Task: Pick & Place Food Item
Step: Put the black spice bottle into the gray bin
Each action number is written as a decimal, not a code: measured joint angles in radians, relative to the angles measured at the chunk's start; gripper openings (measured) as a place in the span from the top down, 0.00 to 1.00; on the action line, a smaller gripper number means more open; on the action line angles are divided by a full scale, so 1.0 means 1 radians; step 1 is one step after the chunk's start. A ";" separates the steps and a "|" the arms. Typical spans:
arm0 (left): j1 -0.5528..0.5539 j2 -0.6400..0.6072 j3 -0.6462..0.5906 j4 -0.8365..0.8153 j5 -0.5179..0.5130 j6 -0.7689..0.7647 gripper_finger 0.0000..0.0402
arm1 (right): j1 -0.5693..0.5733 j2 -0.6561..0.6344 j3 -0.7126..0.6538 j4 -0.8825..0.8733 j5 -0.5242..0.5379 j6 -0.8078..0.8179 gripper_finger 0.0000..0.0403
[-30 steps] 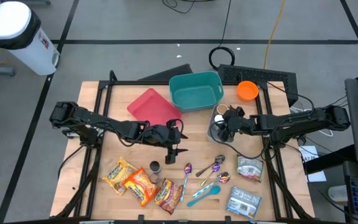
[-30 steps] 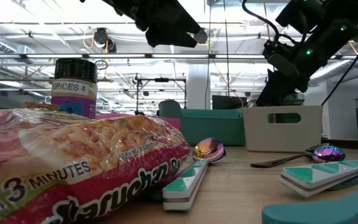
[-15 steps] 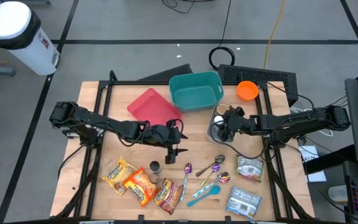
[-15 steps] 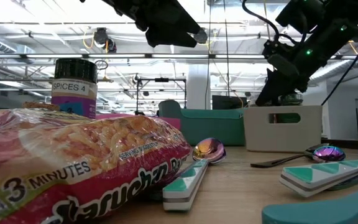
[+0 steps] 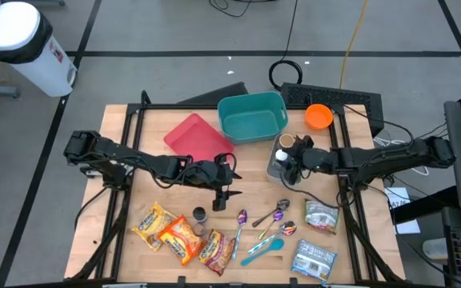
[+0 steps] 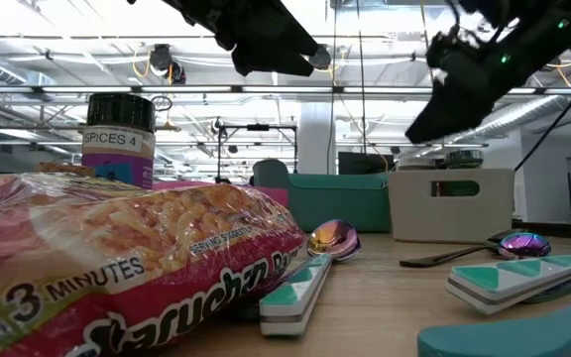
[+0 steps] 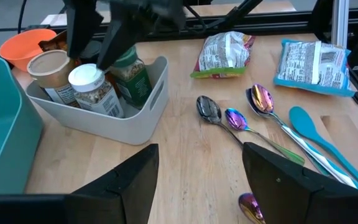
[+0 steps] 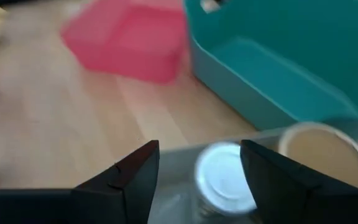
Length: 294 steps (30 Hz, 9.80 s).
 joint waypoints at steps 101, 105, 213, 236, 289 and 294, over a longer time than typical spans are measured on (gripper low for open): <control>-0.359 -0.090 0.000 -0.640 -0.154 -0.469 0.35 | 0.364 -0.020 0.003 0.365 -0.001 -0.200 0.50; -0.359 -0.090 0.000 -0.634 -0.131 -0.471 0.29 | 0.364 -0.020 0.003 0.365 -0.001 -0.200 0.50; -0.475 -0.426 -0.887 0.495 -0.395 -0.336 0.15 | 0.381 0.006 0.002 0.371 -0.002 -0.154 0.50; -0.376 -0.029 -0.763 0.793 -0.259 -0.088 0.15 | 0.381 0.006 0.003 0.371 -0.002 -0.155 0.50; -0.058 0.114 -0.166 0.312 0.003 -0.007 0.61 | 0.372 0.382 0.130 0.659 -0.009 -0.335 0.36; -0.061 0.182 -0.166 0.354 0.031 -0.003 0.61 | 0.354 0.468 0.220 0.558 -0.039 -0.275 0.22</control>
